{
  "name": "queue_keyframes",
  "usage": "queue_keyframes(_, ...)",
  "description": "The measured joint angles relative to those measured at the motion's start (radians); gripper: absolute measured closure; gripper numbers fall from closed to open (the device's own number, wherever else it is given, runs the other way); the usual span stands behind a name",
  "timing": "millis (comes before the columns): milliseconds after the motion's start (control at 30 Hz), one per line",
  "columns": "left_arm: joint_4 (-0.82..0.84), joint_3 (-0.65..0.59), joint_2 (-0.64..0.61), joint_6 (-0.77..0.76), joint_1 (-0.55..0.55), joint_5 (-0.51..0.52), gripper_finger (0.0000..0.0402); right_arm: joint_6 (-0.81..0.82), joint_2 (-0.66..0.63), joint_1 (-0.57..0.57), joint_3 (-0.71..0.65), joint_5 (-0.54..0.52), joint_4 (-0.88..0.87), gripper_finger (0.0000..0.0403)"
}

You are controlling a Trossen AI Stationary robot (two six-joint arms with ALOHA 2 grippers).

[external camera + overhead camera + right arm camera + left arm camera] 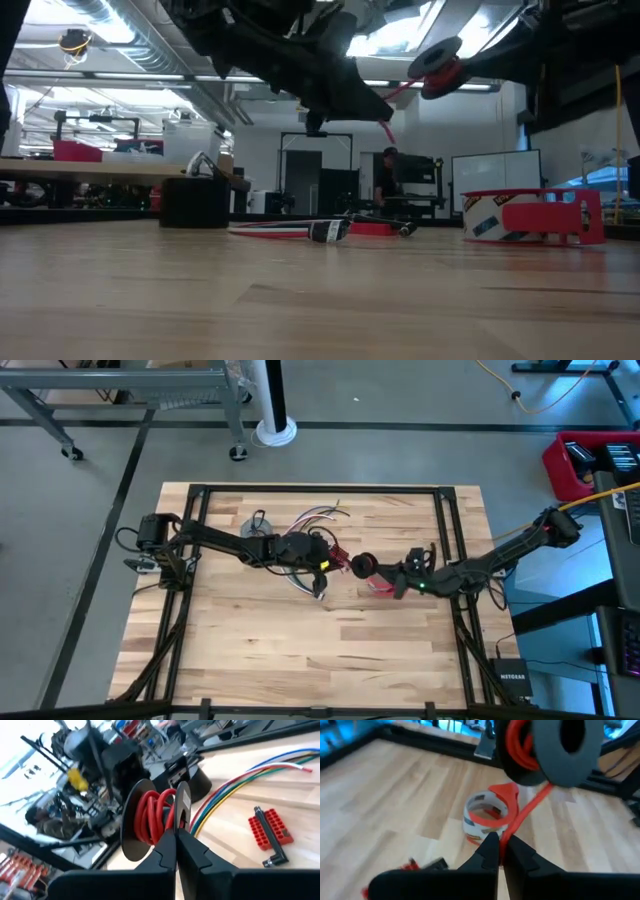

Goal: Coil cords
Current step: Coil the red wire onto the spool

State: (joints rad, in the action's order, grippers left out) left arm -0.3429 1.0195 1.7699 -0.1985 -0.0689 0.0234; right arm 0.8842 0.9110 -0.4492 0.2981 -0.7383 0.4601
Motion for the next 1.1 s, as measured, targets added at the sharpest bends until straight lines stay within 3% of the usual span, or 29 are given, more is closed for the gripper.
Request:
queue_keyframes(433,0.057,0.000,0.001,-0.252,-0.063,-0.226,0.0402,-0.015,0.132,0.000,0.000,0.154,-0.008,0.0400)
queue_keyframes(667,0.072,0.000,0.001,-0.332,-0.071,-0.304,0.0402,0.001,0.173,-0.002,0.001,0.183,-0.008,0.0400)
queue_keyframes(867,0.097,0.001,0.001,-0.312,-0.063,-0.311,0.0397,0.001,0.173,-0.002,0.001,0.185,0.006,0.0400)
queue_keyframes(1100,0.095,0.001,0.001,-0.243,-0.064,-0.308,0.0357,0.001,0.173,-0.004,0.001,0.199,0.010,0.0400)
